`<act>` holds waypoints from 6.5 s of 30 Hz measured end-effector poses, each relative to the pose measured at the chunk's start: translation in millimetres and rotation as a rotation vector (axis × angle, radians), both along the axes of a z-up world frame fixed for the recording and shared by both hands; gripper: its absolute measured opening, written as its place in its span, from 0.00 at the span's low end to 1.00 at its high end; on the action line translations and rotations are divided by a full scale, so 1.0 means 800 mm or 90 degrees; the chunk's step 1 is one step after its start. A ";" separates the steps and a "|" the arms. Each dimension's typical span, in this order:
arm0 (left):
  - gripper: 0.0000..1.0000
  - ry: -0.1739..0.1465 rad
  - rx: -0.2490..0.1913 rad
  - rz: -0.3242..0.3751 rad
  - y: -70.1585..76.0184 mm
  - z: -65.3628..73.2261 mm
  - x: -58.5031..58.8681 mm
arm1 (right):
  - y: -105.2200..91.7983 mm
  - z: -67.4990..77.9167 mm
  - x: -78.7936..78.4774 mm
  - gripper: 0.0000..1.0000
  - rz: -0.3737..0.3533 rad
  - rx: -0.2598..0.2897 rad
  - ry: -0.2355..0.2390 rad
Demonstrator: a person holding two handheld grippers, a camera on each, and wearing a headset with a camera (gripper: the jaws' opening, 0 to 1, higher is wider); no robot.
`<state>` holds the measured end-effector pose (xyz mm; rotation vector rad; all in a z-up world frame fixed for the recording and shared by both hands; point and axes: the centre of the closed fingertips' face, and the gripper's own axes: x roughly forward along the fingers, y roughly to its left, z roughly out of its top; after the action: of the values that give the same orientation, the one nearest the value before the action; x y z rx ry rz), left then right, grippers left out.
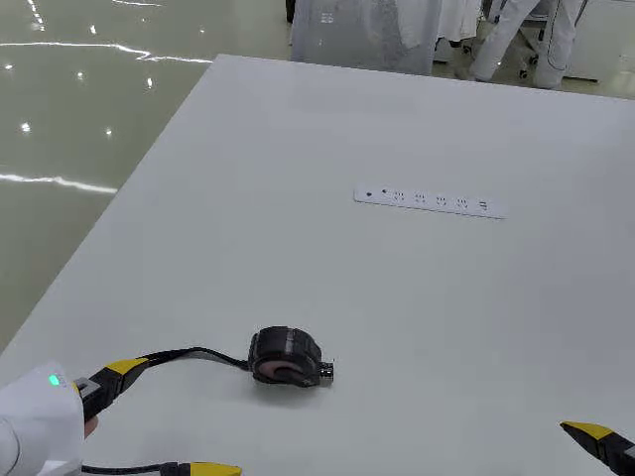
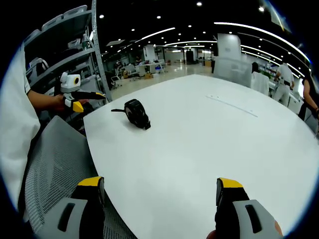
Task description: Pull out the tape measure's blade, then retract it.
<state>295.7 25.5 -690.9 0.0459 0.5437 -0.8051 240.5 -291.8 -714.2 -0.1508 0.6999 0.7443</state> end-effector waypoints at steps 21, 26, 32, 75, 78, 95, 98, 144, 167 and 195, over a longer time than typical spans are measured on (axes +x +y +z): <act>0.99 0.004 0.001 -0.001 -0.003 0.000 -0.002 | 0.000 -0.001 0.003 0.94 -0.003 0.000 -0.001; 0.99 0.005 0.002 -0.003 -0.003 0.000 -0.001 | -0.001 0.000 0.004 0.94 -0.005 -0.002 -0.004; 0.99 0.008 0.002 -0.008 -0.006 0.000 -0.001 | -0.001 -0.002 0.005 0.94 -0.001 -0.002 0.000; 0.98 0.009 0.049 -0.136 -0.043 -0.011 0.048 | 0.036 -0.011 0.061 0.87 0.112 -0.024 0.002; 0.97 0.008 0.057 -0.152 -0.045 -0.013 0.050 | 0.041 -0.011 0.069 0.87 0.124 -0.027 0.001; 0.88 0.042 0.116 -0.237 -0.062 -0.047 0.074 | 0.073 -0.028 0.100 0.85 0.206 -0.048 0.004; 0.83 0.046 0.125 -0.249 -0.067 -0.051 0.081 | 0.077 -0.030 0.107 0.85 0.216 -0.051 0.004; 0.29 0.023 0.214 -0.348 -0.092 -0.099 0.111 | 0.151 -0.060 0.145 0.66 0.298 -0.018 0.001; 0.26 0.019 0.239 -0.361 -0.089 -0.104 0.116 | 0.217 -0.092 0.166 0.32 0.402 -0.030 -0.035; 0.26 0.017 0.244 -0.364 -0.091 -0.101 0.113 | 0.238 -0.099 0.162 0.13 0.445 -0.034 -0.057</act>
<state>386.5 -47.1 -771.6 0.5646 0.7171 -1.2472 370.4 -101.4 -793.1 -0.4902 0.5793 1.3767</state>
